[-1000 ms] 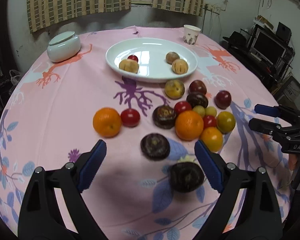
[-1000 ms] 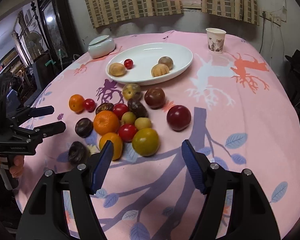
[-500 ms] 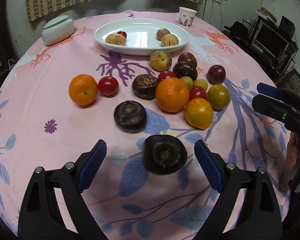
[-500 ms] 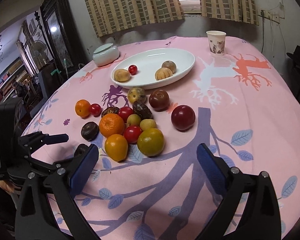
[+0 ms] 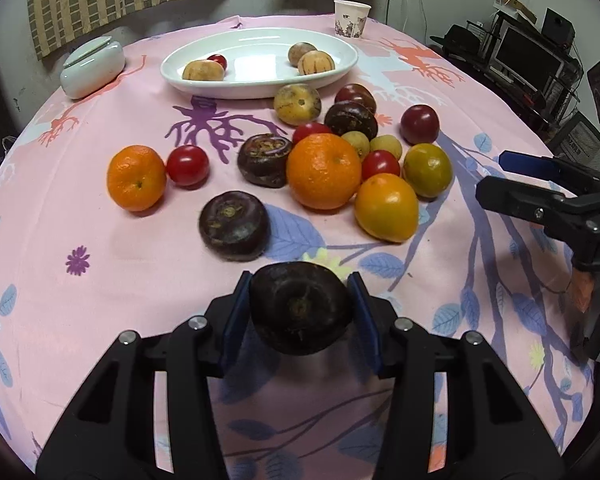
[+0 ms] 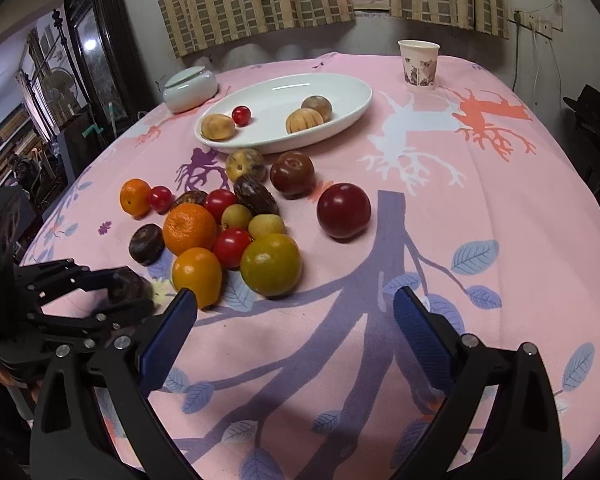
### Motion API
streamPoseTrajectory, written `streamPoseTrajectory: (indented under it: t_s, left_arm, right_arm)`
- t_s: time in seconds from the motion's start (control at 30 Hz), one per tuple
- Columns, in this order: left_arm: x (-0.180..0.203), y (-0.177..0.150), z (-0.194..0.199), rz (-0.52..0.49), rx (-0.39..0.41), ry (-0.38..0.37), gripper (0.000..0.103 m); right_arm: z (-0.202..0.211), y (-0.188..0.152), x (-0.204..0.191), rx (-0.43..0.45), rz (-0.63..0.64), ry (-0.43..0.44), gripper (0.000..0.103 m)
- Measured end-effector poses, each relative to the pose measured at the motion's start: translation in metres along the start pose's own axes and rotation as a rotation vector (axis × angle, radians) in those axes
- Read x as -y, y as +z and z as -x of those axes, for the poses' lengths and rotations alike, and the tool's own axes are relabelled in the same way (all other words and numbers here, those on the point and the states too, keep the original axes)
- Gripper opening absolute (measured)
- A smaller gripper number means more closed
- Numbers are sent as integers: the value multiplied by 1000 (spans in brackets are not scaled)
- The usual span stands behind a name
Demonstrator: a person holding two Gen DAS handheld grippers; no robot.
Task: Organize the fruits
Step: 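Grasp a dark purple round fruit with the left tool while the right tool grasps a yellow-green fruit, then carry both fruits onto the white plate and open both tools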
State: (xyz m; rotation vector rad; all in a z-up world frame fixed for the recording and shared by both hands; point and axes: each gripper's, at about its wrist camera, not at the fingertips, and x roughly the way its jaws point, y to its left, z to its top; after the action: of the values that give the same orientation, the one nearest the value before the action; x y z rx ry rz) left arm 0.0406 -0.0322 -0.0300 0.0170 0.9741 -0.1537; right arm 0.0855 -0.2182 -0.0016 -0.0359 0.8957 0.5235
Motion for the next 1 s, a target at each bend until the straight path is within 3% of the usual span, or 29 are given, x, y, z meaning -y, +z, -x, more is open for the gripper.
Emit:
streamPoseTrajectory:
  t_s: [0.23, 0.3, 0.37, 0.43, 0.57, 0.63, 0.7, 0.83, 0.87, 1.0]
  left_arm:
    - [-22, -2, 18, 24, 35, 10, 49]
    - [-28, -3, 22, 29, 45, 11, 49]
    - [-34, -4, 24, 39, 47, 8, 49]
    - [-39, -6, 23, 50, 41, 2, 49]
    - [-42, -8, 21, 64, 27, -37, 49]
    - [-43, -8, 21, 70, 34, -48, 49]
    - [-45, -9, 19, 77, 32, -51, 49]
    - [-46, -10, 17, 85, 26, -61, 49]
    - [-45, -10, 17, 85, 25, -63, 49]
    - [-44, -11, 15, 79, 20, -60, 49]
  right_arm:
    - [0, -2, -24, 5, 123, -52, 98]
    - [-6, -1, -26, -25, 139, -89, 91]
    - [-15, -1, -24, -66, 145, -108, 74]
    - [-25, 0, -24, -103, 165, -120, 67]
    - [-40, 8, -25, -143, 146, -28, 67]
    - [-46, 12, -26, -146, 149, -79, 67]
    - [-50, 16, -27, -148, 148, -90, 54]
    - [-53, 17, -27, -126, 152, -93, 46]
    - [-52, 17, -26, -120, 149, -82, 40]
    - [-49, 16, -23, -111, 125, -69, 40]
